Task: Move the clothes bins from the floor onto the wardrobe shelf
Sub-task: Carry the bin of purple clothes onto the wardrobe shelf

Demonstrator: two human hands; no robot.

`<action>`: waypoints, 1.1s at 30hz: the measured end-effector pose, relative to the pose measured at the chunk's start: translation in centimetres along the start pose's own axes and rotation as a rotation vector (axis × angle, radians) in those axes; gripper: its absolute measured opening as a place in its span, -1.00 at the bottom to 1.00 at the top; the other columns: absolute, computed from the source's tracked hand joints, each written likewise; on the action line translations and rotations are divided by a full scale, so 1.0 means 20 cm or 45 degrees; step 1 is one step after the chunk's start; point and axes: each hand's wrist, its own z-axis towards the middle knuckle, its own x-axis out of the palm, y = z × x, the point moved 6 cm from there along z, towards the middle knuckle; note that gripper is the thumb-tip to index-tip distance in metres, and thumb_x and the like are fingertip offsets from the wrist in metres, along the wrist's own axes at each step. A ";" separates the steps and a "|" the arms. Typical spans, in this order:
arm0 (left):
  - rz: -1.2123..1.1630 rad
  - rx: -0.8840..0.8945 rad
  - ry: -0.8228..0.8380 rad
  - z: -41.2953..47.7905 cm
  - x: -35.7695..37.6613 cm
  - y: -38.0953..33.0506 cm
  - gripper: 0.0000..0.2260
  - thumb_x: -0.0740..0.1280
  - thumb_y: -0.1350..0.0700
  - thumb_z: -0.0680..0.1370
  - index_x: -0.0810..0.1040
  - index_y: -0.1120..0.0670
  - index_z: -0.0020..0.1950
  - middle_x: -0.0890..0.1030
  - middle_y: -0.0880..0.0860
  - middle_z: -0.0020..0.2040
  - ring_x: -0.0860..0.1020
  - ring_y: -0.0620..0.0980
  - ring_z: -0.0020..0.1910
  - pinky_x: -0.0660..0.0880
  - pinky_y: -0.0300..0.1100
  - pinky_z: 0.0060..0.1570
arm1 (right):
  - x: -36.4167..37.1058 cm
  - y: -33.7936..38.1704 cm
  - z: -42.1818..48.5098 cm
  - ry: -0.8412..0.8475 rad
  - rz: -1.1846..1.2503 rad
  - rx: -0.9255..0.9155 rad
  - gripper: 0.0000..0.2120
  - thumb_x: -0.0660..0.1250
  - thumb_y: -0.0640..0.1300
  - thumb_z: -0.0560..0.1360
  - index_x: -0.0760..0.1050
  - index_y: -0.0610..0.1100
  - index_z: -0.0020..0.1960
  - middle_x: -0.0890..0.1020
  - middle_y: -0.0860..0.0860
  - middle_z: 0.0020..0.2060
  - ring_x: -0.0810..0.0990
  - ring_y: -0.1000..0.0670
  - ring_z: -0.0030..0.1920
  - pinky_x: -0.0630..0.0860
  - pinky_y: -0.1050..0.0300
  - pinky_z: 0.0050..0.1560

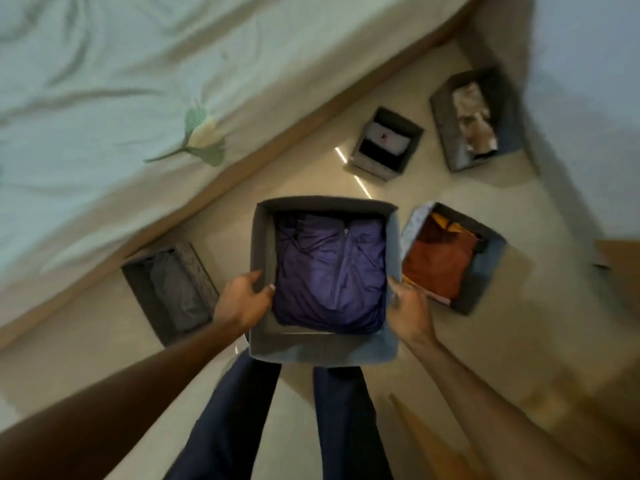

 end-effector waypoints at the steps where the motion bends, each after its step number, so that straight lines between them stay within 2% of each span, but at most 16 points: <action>1: 0.069 0.029 0.000 -0.11 -0.07 -0.07 -0.50 0.31 -0.01 0.55 0.37 0.10 0.47 0.53 0.14 0.35 0.52 0.13 0.28 0.47 -0.06 0.23 | -0.10 0.03 -0.10 -0.005 0.010 0.030 -0.52 0.15 -0.37 0.48 0.40 -0.20 0.39 0.61 -0.24 0.13 0.58 -0.24 0.10 0.55 -0.04 0.02; 7: 0.295 0.248 -0.136 -0.82 -0.46 -0.52 -0.56 0.32 0.13 0.52 0.46 0.05 0.41 0.59 0.15 0.27 0.57 0.16 0.22 0.49 -0.03 0.17 | -0.71 0.21 -0.72 -0.160 0.154 0.075 -0.51 0.15 -0.36 0.49 0.34 -0.19 0.42 0.62 -0.22 0.11 0.59 -0.20 0.05 0.56 -0.04 0.03; 11: 0.400 0.353 -0.287 -1.13 -0.60 -0.80 -0.54 0.31 0.16 0.47 0.49 0.00 0.38 0.62 0.18 0.22 0.59 0.20 0.16 0.53 0.00 0.13 | -0.98 0.25 -0.96 -0.271 0.220 0.024 -0.50 0.19 -0.36 0.49 0.34 -0.19 0.42 0.59 -0.20 0.19 0.57 -0.20 0.13 0.55 -0.04 0.08; 15: 0.393 0.560 -0.370 -1.28 -0.62 -1.13 -0.50 0.33 0.20 0.46 0.46 -0.01 0.40 0.63 0.15 0.22 0.65 0.11 0.01 0.60 -0.01 0.06 | -1.24 0.15 -1.08 -0.460 0.354 0.073 -0.53 0.20 -0.37 0.52 0.35 -0.20 0.42 0.58 -0.16 0.23 0.58 -0.16 0.15 0.46 0.20 0.05; 17: 0.380 0.668 -0.352 -1.35 -0.57 -1.32 -0.50 0.32 0.25 0.48 0.45 -0.01 0.41 0.62 0.14 0.23 0.65 0.05 -0.06 0.60 -0.06 0.02 | -1.37 0.04 -1.11 -0.559 0.398 0.123 -0.55 0.20 -0.35 0.53 0.37 -0.19 0.41 0.57 -0.15 0.26 0.58 -0.17 0.17 0.46 0.19 0.08; 19: 0.363 0.765 -0.303 -1.39 -0.51 -1.49 -0.50 0.30 0.28 0.51 0.43 -0.01 0.43 0.57 0.12 0.30 0.62 0.08 0.06 0.58 -0.01 0.11 | -1.47 -0.05 -1.11 -0.610 0.426 0.160 -0.55 0.20 -0.34 0.53 0.38 -0.17 0.41 0.56 -0.16 0.26 0.58 -0.20 0.15 0.50 0.11 0.10; 21: 0.367 0.861 -0.248 -1.41 -0.41 -1.68 -0.50 0.28 0.31 0.52 0.42 -0.02 0.43 0.54 0.11 0.33 0.60 0.11 0.14 0.56 0.05 0.17 | -1.59 -0.17 -1.11 -0.678 0.456 0.211 -0.54 0.19 -0.34 0.52 0.39 -0.16 0.40 0.56 -0.15 0.27 0.57 -0.19 0.19 0.49 0.11 0.13; 24: 0.423 0.979 -0.167 -1.40 -0.28 -1.91 -0.49 0.29 0.33 0.49 0.44 -0.01 0.42 0.56 0.08 0.31 0.56 0.07 0.24 0.49 0.01 0.26 | -1.72 -0.32 -1.11 -0.749 0.498 0.294 -0.52 0.18 -0.33 0.49 0.41 -0.12 0.39 0.58 -0.13 0.25 0.57 -0.17 0.19 0.50 0.09 0.14; 29: 0.692 1.150 -0.001 -1.40 0.04 -2.34 -0.50 0.31 0.27 0.49 0.44 -0.01 0.42 0.60 0.09 0.26 0.60 0.08 0.18 0.53 -0.06 0.19 | -1.88 -0.60 -1.15 -0.851 0.632 0.465 -0.53 0.18 -0.33 0.49 0.44 -0.09 0.37 0.60 -0.12 0.23 0.58 -0.17 0.19 0.53 0.03 0.16; 33: 0.836 1.296 0.238 -1.44 0.38 -2.70 -0.54 0.34 0.23 0.47 0.51 0.00 0.37 0.65 0.07 0.19 0.63 0.05 0.14 0.57 -0.03 0.13 | -1.97 -0.86 -1.26 -0.930 0.688 0.679 -0.57 0.18 -0.32 0.53 0.45 -0.10 0.36 0.61 -0.11 0.21 0.60 -0.15 0.16 0.52 0.12 0.11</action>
